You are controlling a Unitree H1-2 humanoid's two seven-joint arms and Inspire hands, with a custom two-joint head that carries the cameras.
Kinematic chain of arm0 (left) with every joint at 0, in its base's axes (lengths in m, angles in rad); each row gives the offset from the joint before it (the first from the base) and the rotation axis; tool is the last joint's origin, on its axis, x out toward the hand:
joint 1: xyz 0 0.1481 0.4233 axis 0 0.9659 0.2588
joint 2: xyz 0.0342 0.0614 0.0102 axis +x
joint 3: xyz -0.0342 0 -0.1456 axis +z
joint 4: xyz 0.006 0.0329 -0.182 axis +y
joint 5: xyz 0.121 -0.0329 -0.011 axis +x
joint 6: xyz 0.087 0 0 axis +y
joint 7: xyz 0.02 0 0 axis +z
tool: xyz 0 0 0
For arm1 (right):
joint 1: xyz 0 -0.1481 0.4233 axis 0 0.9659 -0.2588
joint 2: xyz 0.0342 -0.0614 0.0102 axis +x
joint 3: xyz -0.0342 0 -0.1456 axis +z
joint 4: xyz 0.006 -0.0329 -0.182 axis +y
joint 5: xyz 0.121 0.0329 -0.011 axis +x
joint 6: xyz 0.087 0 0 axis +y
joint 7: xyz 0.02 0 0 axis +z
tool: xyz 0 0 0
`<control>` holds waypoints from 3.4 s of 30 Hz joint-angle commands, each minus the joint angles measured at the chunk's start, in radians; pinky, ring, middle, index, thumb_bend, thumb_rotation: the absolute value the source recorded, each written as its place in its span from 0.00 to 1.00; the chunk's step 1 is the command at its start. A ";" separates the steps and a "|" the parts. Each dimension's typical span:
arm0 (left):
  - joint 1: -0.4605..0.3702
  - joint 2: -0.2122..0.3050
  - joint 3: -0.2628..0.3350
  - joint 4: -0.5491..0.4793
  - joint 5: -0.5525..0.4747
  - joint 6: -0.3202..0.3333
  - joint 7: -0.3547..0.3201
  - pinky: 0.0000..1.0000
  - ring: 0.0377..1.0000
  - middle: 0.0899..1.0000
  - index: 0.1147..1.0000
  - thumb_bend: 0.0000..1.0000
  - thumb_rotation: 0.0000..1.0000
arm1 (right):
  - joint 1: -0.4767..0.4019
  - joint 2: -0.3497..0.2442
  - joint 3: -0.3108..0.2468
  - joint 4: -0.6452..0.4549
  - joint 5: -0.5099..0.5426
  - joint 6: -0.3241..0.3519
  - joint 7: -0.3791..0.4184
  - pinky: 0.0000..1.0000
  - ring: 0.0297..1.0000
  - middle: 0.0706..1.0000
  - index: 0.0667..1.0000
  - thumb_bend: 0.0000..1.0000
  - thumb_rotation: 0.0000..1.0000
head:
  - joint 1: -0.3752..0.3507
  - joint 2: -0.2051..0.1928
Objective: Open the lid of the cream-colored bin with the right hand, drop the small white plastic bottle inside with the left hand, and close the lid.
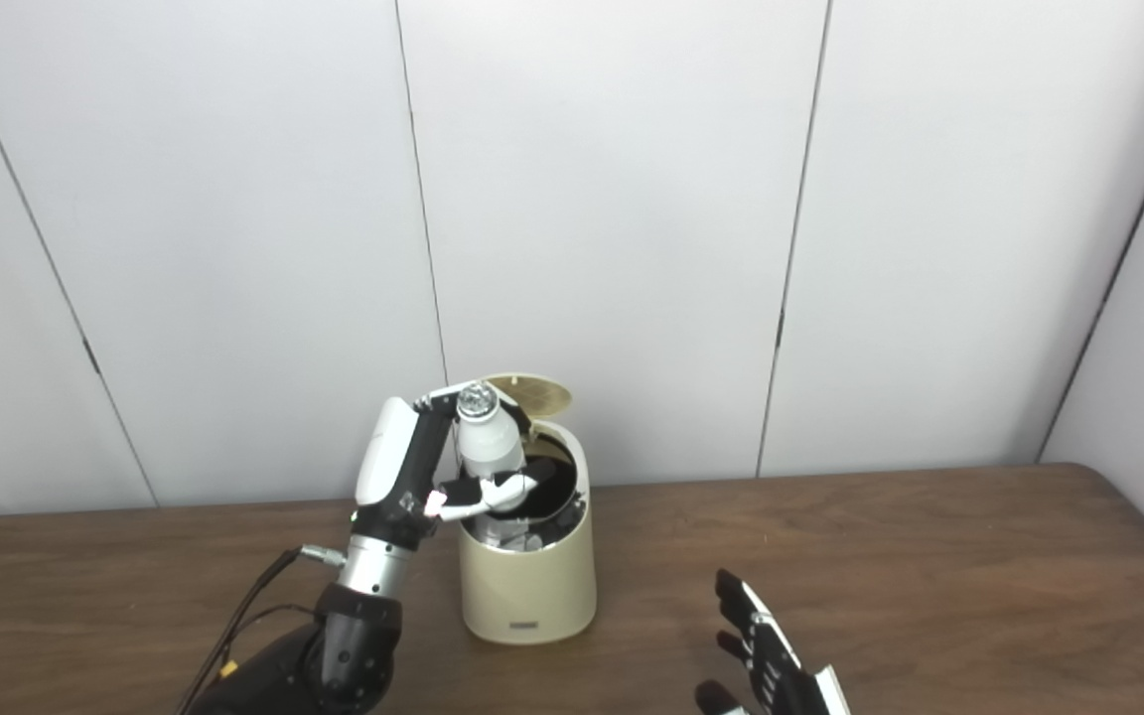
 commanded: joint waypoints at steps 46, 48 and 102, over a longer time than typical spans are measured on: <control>0.042 -0.038 0.282 -0.077 -0.074 -0.016 -0.436 0.62 0.70 0.69 0.68 1.00 0.23 | -0.010 0.002 0.005 -0.030 0.029 -0.020 0.003 0.91 0.94 0.93 0.91 0.94 0.83 | 0.004 0.005; 0.051 -0.039 0.290 -0.090 -0.066 -0.016 -0.431 0.61 0.69 0.68 0.67 1.00 0.21 | -0.011 0.000 0.005 -0.032 0.031 -0.019 0.004 0.90 0.94 0.93 0.91 0.94 0.83 | 0.005 0.006; 0.547 -0.122 0.708 -0.471 -0.094 -0.016 -0.511 0.60 0.69 0.69 0.68 0.40 0.75 | -0.841 -0.390 0.241 -0.074 -0.487 0.272 0.440 0.81 0.95 0.93 0.91 0.97 0.90 | 0.065 -0.026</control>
